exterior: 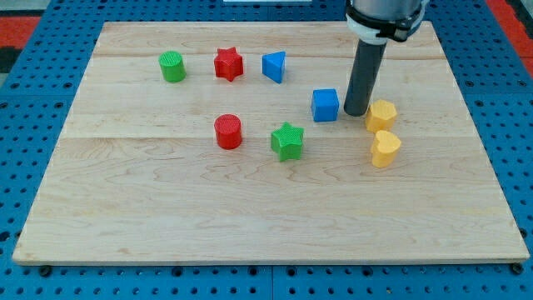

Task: Separate yellow blocks from blue cube

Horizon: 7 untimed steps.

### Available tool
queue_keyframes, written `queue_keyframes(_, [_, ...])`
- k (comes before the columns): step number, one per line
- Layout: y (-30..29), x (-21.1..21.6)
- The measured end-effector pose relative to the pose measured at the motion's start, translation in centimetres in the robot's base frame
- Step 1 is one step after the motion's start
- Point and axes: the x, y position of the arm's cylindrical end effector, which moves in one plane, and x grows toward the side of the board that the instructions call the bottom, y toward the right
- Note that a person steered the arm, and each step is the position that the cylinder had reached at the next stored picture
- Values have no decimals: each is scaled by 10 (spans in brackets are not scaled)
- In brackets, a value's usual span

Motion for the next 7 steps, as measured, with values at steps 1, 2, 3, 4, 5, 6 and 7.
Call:
queue_keyframes(1, [7,-11])
queue_keyframes(2, [36,8])
queue_keyframes(3, [32,31])
queue_keyframes(4, [30,43])
queue_keyframes(5, [31,22])
queue_keyframes(6, [64,32])
queue_keyframes(7, [65,77])
